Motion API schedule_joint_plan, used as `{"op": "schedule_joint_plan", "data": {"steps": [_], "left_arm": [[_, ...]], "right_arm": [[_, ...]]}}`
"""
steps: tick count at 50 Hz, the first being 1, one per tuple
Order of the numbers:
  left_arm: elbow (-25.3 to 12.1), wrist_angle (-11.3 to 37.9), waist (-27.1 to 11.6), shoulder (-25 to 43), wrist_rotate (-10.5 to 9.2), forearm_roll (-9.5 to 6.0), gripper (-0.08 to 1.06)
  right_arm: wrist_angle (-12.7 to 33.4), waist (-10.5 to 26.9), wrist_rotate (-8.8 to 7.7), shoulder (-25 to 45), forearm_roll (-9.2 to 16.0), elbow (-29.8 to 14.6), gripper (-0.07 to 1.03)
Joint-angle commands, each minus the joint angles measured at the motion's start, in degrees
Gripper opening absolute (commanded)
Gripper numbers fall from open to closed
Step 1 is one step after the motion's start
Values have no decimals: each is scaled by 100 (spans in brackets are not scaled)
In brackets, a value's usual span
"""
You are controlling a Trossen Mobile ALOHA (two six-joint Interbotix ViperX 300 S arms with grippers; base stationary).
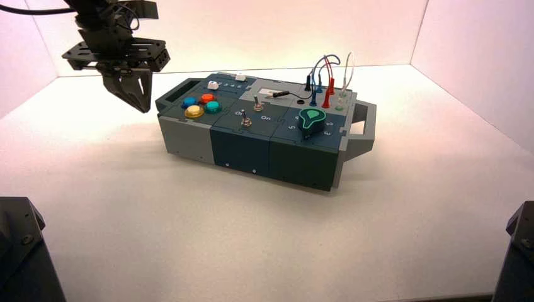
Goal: Move the box to the right.
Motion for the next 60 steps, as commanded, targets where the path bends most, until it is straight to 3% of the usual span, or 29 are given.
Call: {"op": "schedule_joint_plan", "data": {"steps": [1,41,60], "left_arm": [[-211,-79,-35,35,35,0,-3],[-299,-369,-325,606,53,9,-3],[-360,-466,-747,650,62,9,-3]], "right_arm": [[-70,-62,0,9,-9,-88,-2],[-105,-176,0,18,0,-88,-2],[-88,-193,44,9,114,-70,-2]]}}
